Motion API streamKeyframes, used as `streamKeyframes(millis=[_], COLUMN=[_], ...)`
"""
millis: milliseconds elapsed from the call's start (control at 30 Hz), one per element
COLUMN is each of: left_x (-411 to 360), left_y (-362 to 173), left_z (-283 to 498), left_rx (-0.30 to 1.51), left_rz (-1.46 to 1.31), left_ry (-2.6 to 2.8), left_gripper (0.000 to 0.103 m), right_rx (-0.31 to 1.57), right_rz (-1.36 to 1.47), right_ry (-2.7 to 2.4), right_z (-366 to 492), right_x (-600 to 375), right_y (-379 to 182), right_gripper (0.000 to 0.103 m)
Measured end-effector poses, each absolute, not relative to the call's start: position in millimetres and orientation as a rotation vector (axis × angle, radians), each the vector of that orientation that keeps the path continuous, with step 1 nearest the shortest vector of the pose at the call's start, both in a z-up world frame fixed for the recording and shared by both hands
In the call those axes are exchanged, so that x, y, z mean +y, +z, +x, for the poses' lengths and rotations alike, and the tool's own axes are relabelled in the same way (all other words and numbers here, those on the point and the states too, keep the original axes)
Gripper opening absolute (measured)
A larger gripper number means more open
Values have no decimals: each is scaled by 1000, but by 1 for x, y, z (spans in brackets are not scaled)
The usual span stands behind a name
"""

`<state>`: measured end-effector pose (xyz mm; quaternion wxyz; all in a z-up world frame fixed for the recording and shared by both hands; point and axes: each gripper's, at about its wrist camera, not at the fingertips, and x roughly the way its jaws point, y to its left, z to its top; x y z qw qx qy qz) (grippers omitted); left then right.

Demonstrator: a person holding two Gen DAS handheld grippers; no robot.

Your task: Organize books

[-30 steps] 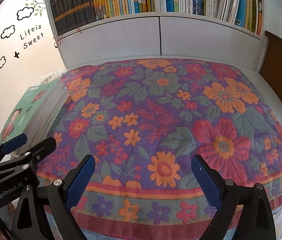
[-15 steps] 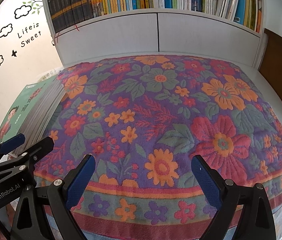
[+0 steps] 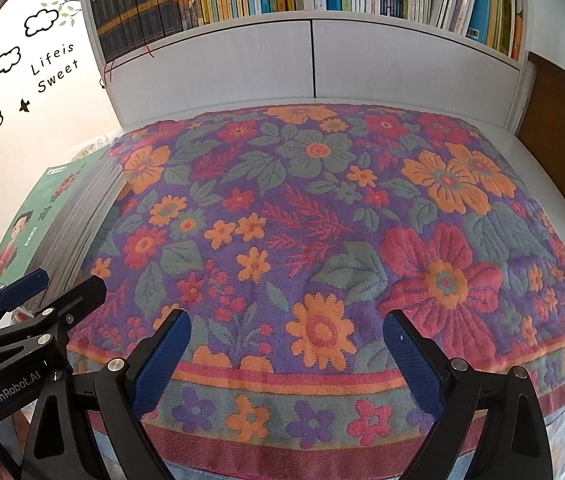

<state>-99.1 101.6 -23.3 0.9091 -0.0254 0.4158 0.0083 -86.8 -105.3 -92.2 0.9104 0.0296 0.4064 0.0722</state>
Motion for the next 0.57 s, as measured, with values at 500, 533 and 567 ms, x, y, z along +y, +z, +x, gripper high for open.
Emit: streamKeyframes(millis=[500, 533, 567], left_x=[91, 91, 91], left_y=[-26, -26, -26], left_z=[-98, -98, -97], left_rx=[828, 828, 831], left_rz=[29, 34, 35], left_ry=[53, 55, 56], left_gripper=[87, 87, 87], right_rx=[862, 864, 866], right_rz=[64, 63, 62], right_ry=[132, 131, 130], right_z=[-83, -83, -83], right_x=[-109, -109, -109], right_y=[-97, -97, -97], right_gripper=[96, 96, 96])
